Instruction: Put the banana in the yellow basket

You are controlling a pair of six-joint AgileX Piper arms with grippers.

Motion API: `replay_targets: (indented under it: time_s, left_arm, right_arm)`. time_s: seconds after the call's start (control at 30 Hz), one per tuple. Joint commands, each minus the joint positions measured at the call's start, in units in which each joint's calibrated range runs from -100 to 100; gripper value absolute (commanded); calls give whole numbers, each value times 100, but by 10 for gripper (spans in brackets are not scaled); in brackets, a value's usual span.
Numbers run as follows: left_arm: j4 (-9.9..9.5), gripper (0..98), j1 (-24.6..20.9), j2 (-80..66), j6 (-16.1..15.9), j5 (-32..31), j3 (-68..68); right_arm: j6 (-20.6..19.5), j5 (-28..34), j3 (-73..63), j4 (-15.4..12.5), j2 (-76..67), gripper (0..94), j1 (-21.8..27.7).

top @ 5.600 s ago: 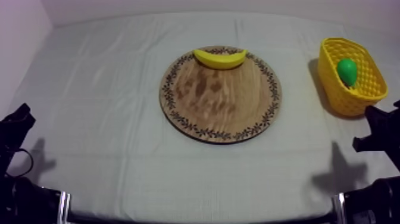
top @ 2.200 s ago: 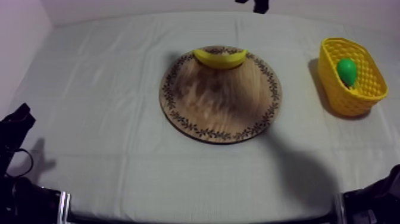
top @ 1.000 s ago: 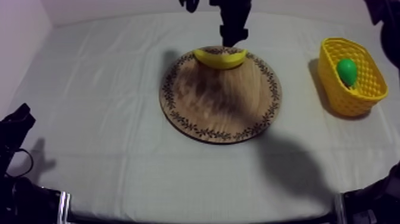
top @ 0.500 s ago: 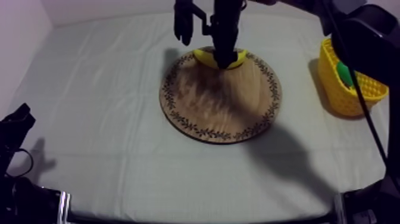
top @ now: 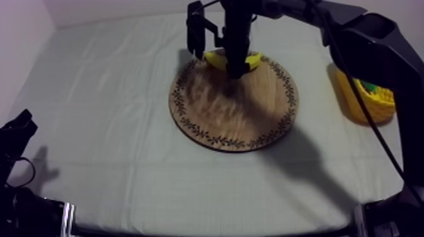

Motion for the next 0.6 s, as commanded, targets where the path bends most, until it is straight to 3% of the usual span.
replay_targets:
  time_s: [0.0, 0.23, 0.57]
  left_arm:
    - [1, 1, -2, 2, 0, -1, -2]
    - [1, 1, -2, 2, 0, -1, -2]
    - [1, 1, -2, 2, 0, -1, -2]
  right_arm:
    - [-12, -16, -5, 21, 57, 710, 5]
    - [-62, -129, 21, 50, 203, 565, 4]
    - [-199, -335, 52, 96, 249, 249, -31]
